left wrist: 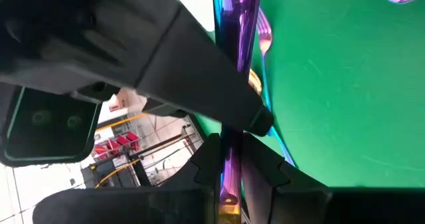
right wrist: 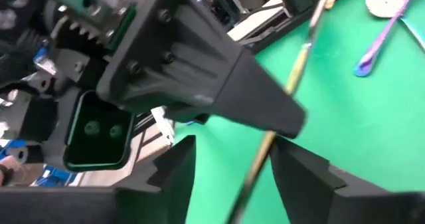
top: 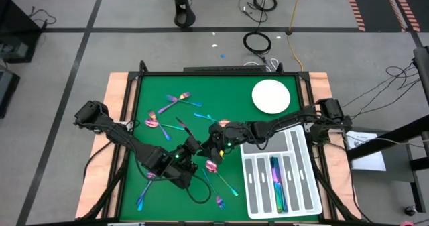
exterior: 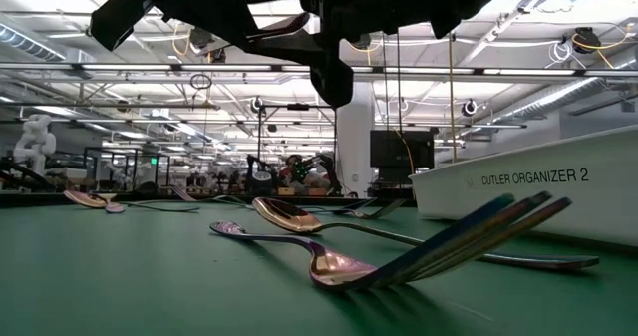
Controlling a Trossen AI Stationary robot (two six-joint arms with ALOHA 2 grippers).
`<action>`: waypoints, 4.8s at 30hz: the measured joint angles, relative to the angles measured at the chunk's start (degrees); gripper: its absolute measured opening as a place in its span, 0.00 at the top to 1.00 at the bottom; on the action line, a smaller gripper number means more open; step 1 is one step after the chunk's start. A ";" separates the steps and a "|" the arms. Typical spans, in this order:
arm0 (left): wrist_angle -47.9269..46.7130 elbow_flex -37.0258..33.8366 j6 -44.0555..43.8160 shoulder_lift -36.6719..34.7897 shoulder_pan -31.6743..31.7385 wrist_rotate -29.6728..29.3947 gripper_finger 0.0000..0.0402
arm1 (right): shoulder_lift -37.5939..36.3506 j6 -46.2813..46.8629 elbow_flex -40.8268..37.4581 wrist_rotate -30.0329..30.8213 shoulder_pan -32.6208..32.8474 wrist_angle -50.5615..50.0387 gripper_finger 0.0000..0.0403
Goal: Sort silverware
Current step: Put the knife into the utensil organizer, then put the bottom right spoon into the utensil organizer
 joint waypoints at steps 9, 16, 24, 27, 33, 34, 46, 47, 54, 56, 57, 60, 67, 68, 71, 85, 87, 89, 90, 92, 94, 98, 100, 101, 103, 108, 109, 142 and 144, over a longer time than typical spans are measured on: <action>0.02 0.00 -0.03 0.00 0.00 3.61 0.90 | 0.00 -1.76 0.03 -0.03 -0.31 -2.54 0.85; 0.08 0.00 -0.18 -0.02 0.21 6.27 0.87 | 0.11 -2.78 -0.03 0.09 -0.33 -3.39 0.98; -0.16 0.00 -8.83 -0.04 0.31 4.17 0.68 | 0.09 -3.93 0.01 0.58 -0.31 -3.47 1.00; -0.88 0.00 -11.53 -0.02 -0.16 3.93 0.64 | 0.09 -4.01 0.01 1.85 -0.39 -4.28 1.00; -6.26 0.00 -21.52 -0.31 -1.47 3.17 0.63 | 0.02 -3.92 0.01 2.40 -0.67 -5.02 1.00; -7.89 -0.02 -23.58 -0.62 -1.63 3.12 0.63 | -0.18 -3.68 0.01 3.18 -0.77 -5.87 1.00; -20.46 -0.07 -52.72 -9.52 -9.18 4.03 0.63 | -12.98 -0.04 0.02 21.17 -0.56 -30.48 1.00; -20.89 -0.19 -55.43 -10.02 -10.17 4.04 0.63 | -14.50 1.15 0.03 22.78 0.27 -33.50 1.00; -18.76 -8.78 -74.63 -12.53 -19.16 -1.94 0.63 | -23.26 17.21 0.03 35.75 11.90 -53.67 1.00; -17.29 -12.63 -79.38 -12.55 -21.96 -6.59 0.63 | -24.30 24.51 0.03 39.32 15.90 -60.09 1.00; -16.68 -14.45 -81.90 -12.53 -23.27 -9.24 0.63 | -24.47 28.61 0.03 40.74 17.82 -63.06 1.00; -14.22 -18.84 -89.89 -12.55 -25.88 -19.07 0.63 | -24.40 41.65 0.03 42.75 23.55 -71.46 1.00; -13.21 -20.87 -100.77 -12.65 -26.82 -35.14 0.63 | -20.57 62.79 0.03 44.70 33.51 -76.09 1.00; -12.90 -20.87 -100.75 -12.68 -26.70 -36.13 0.63 | -19.92 64.80 0.03 44.59 34.75 -76.16 1.00; -12.89 -20.87 -100.68 -12.77 -25.58 -36.35 0.63 | -17.81 70.73 0.03 43.90 38.11 -76.24 1.00; -10.79 -20.87 -100.69 -12.81 -20.24 -36.50 0.63 | -8.90 89.64 0.01 37.05 49.48 -78.32 1.00; -10.69 -20.87 -100.71 -12.81 -19.53 -36.50 0.63 | -8.05 89.58 0.01 37.07 49.76 -76.39 1.00; -10.01 -20.87 -100.67 -12.81 -18.99 -36.50 0.63 | -7.85 89.58 0.31 37.07 50.21 -76.49 1.00; -9.62 -20.87 -100.55 -12.81 -18.82 -36.52 0.63 | -7.85 89.53 0.77 37.14 50.55 -77.25 1.00; -9.38 -20.85 -100.40 -12.81 -18.78 -36.52 0.63 | -7.85 89.69 2.32 37.21 51.15 -80.27 1.00; -9.38 -20.85 -100.40 -12.81 -18.79 -36.52 0.63 | -7.85 89.86 4.21 36.98 51.84 -84.80 1.00; -9.36 -20.85 -99.03 -12.81 -18.80 -36.52 0.63 | -7.87 90.06 7.85 35.89 52.80 -88.83 1.00; -9.44 -20.85 -98.76 -12.81 -18.78 -36.52 0.63 | -7.87 90.04 9.10 34.25 53.08 -90.22 1.00; -9.44 -20.85 -98.64 -12.81 -18.67 -36.52 0.63 | -7.87 90.10 9.50 32.19 53.22 -91.56 1.00; -9.42 -20.85 -97.67 -12.81 -18.31 -36.52 0.63 | -7.87 90.52 9.89 27.15 53.46 -95.21 1.00; -9.42 -20.85 -97.51 -12.81 -16.79 -36.52 0.63 | -7.87 91.33 9.89 18.49 53.16 -101.63 1.00; -9.42 -20.85 -97.49 -12.81 -16.48 -36.52 0.63 | -7.87 91.33 9.89 18.46 52.95 -101.58 1.00; -9.42 -20.81 -95.83 -12.81 -14.53 -36.42 0.63 | -1.40 91.63 9.91 15.68 49.52 -87.17 0.78; -9.42 -20.81 -95.82 -12.81 -14.53 -36.42 0.63 | -1.46 91.16 9.91 13.73 49.20 -87.20 0.75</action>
